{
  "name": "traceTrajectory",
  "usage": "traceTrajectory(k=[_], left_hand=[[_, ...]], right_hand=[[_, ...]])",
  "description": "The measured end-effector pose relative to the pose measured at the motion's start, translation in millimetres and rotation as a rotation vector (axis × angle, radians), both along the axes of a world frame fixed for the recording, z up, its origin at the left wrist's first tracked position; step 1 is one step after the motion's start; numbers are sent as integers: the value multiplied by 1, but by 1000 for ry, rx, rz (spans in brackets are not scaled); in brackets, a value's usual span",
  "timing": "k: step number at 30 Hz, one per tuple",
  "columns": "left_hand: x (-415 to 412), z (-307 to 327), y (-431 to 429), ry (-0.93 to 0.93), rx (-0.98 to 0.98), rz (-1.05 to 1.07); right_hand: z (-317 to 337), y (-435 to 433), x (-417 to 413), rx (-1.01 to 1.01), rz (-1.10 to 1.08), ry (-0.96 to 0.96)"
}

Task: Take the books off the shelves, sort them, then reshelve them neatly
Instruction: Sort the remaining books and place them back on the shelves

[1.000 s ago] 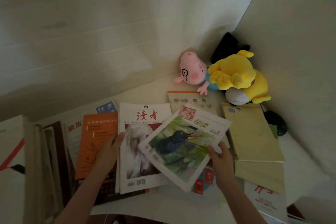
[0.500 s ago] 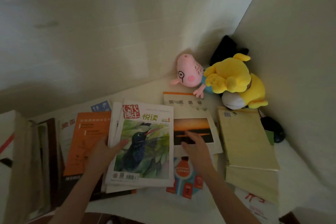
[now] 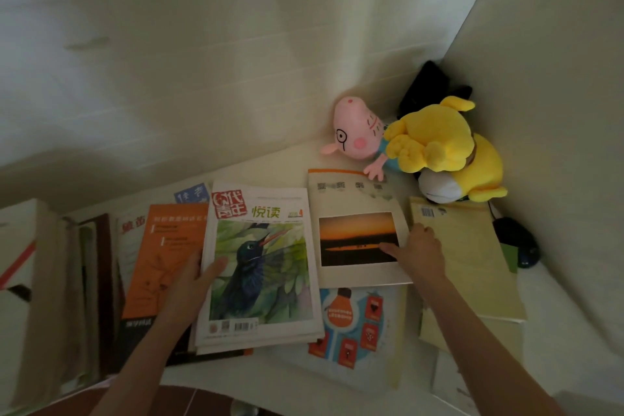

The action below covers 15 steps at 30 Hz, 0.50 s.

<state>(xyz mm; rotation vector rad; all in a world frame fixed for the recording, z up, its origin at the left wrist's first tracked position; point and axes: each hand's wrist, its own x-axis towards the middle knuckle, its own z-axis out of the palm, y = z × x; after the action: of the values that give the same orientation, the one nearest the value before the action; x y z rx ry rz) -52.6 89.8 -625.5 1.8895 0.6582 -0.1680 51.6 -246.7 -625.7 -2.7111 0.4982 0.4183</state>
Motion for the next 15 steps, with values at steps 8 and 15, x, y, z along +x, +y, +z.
traceTrajectory(k=[8, 15], left_hand=[[0, 0, 4, 28, -77, -5], [0, 3, 5, -13, -99, -25]], right_hand=[[86, 34, -38, 437, 9, -395], [30, 73, -111, 114, 629, -470]])
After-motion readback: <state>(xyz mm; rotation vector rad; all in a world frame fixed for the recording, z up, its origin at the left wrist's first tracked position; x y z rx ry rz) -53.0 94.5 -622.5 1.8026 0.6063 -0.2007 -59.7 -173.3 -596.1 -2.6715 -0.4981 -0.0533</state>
